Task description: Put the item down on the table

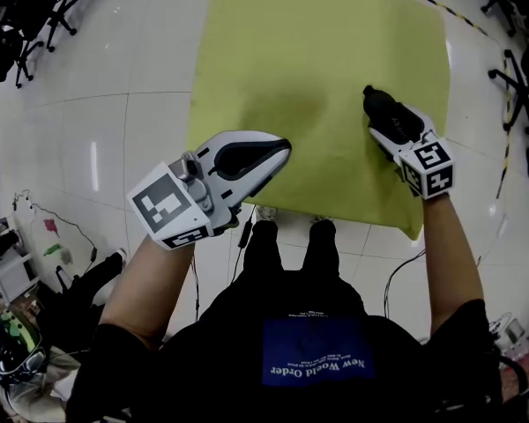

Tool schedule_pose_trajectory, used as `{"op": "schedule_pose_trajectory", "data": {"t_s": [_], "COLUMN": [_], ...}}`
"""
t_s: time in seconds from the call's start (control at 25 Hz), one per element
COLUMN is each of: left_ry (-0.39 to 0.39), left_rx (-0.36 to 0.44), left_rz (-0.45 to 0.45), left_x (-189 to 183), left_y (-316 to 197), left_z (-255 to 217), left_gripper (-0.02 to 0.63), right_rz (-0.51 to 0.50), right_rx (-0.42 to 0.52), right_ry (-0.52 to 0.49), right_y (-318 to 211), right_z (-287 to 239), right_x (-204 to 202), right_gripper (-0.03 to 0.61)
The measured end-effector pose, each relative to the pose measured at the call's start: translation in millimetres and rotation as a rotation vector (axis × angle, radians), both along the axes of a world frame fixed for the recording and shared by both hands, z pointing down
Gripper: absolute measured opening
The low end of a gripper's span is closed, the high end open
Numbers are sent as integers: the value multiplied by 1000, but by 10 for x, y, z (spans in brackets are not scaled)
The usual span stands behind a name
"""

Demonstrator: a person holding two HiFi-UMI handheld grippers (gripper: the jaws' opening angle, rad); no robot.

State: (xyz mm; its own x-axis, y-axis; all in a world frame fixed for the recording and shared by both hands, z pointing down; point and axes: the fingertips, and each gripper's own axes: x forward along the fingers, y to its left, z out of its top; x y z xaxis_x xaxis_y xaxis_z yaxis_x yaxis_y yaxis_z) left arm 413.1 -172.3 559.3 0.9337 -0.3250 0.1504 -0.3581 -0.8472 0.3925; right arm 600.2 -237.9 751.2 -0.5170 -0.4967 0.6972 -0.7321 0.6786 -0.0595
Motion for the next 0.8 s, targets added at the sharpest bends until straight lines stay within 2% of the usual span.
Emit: {"op": "schedule_pose_trajectory", "data": {"t_s": [0.12,0.28,0.48,0.64,0.8], "left_ry": [0,-5,-1,13,30], "left_rx": [-13,-12,3,27,75], "left_rz": [-1,-1,-21,-32,-54], "left_x": [-14,61,-25,-127,-260], "left_y": [34,86,135,222,301], "left_z": [65,47,-74,-284,-666], "left_gripper": [5,3,5,5,5], "right_rz": [-10,-3,22,58,91], "right_rx": [-16,-36,29,125,241], "right_ry": [15,-3,-38,-92,-222], "right_y": [-9,-11,-50,-77,6], "right_z": [59,70,-193,-715,-1600], "right_x": [-11,94,105,81,33], "right_gripper": [339,379,396,396,396]}}
